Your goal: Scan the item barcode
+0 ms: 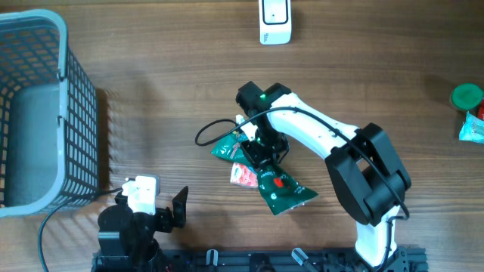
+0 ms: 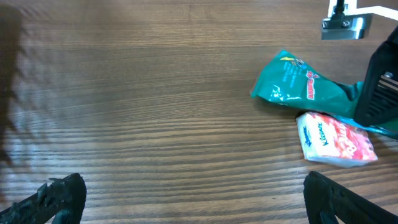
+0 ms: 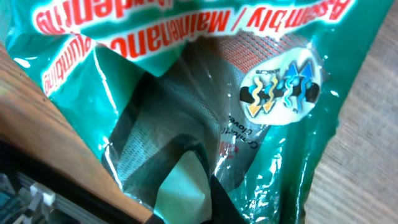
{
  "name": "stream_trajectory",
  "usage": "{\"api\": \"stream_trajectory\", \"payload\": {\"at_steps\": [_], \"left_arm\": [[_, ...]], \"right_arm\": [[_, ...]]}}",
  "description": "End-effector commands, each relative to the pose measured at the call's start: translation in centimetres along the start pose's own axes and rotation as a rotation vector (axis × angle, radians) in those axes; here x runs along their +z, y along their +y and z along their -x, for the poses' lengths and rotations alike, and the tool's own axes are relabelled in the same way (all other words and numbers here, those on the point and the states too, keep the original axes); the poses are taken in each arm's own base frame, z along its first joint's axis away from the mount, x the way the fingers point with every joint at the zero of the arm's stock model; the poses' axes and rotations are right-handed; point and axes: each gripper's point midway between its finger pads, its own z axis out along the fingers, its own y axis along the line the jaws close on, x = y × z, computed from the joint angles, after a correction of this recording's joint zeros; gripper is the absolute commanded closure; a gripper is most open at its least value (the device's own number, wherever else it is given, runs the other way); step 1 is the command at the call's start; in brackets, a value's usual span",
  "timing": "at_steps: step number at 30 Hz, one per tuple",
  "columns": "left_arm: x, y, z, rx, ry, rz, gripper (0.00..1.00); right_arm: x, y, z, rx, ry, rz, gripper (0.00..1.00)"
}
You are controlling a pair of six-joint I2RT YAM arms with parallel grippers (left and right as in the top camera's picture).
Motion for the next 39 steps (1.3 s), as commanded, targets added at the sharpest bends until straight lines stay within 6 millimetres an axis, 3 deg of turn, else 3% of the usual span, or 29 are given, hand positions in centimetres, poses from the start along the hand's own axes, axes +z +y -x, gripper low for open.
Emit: {"api": "stream_trajectory", "payload": {"at_steps": [1, 2, 3, 4, 11, 15, 17, 19, 25, 29, 32, 39], "left_arm": [[0.0, -0.1, 0.0, -0.008, -0.006, -0.007, 0.00], [0.0, -0.1, 0.0, -0.008, -0.006, -0.007, 0.00], [0.0, -0.1, 0.0, -0.008, -0.006, -0.007, 0.00], [0.0, -0.1, 0.0, -0.008, -0.006, -0.007, 0.00], [0.0, -0.1, 0.0, -0.008, -0.006, -0.007, 0.00], [0.0, -0.1, 0.0, -0.008, -0.006, -0.007, 0.00], [0.0, -0.1, 0.0, -0.008, -0.006, -0.007, 0.00], [0.0, -0.1, 0.0, -0.008, -0.006, -0.007, 0.00], [0.0, -0.1, 0.0, -0.008, -0.006, -0.007, 0.00], [0.0, -0.1, 0.0, -0.008, -0.006, -0.007, 0.00], [0.0, -0.1, 0.0, -0.008, -0.006, -0.007, 0.00], [0.0, -0.1, 0.0, -0.008, -0.006, -0.007, 0.00]], "right_arm": [[-2.7, 1.4, 0.4, 0.015, -0.064, 0.027, 0.84], [-3.3, 1.6, 0.4, 0.010, -0.079, 0.029, 0.81], [-3.7, 1.8, 0.4, 0.007, -0.090, 0.030, 0.66], [-4.4, 2.0, 0.4, 0.001, -0.107, 0.032, 0.00], [-8.2, 3.1, -0.7, -0.034, -0.200, 0.024, 0.00], [-8.4, 0.4, -1.1, 0.054, -0.211, -0.158, 0.00], [-7.9, -1.5, -1.4, 0.125, -0.219, -0.281, 0.00], [-7.3, -2.0, -1.7, 0.170, -0.219, -0.326, 0.00], [-4.5, -0.5, -2.5, 0.183, -0.206, -0.330, 0.00], [-3.6, 1.6, -3.0, 0.149, -0.202, -0.326, 0.00], [-1.7, 2.9, -3.7, 0.162, -0.204, -0.333, 0.00], [0.2, 0.8, -4.3, 0.247, -0.253, -0.437, 0.00]]}}
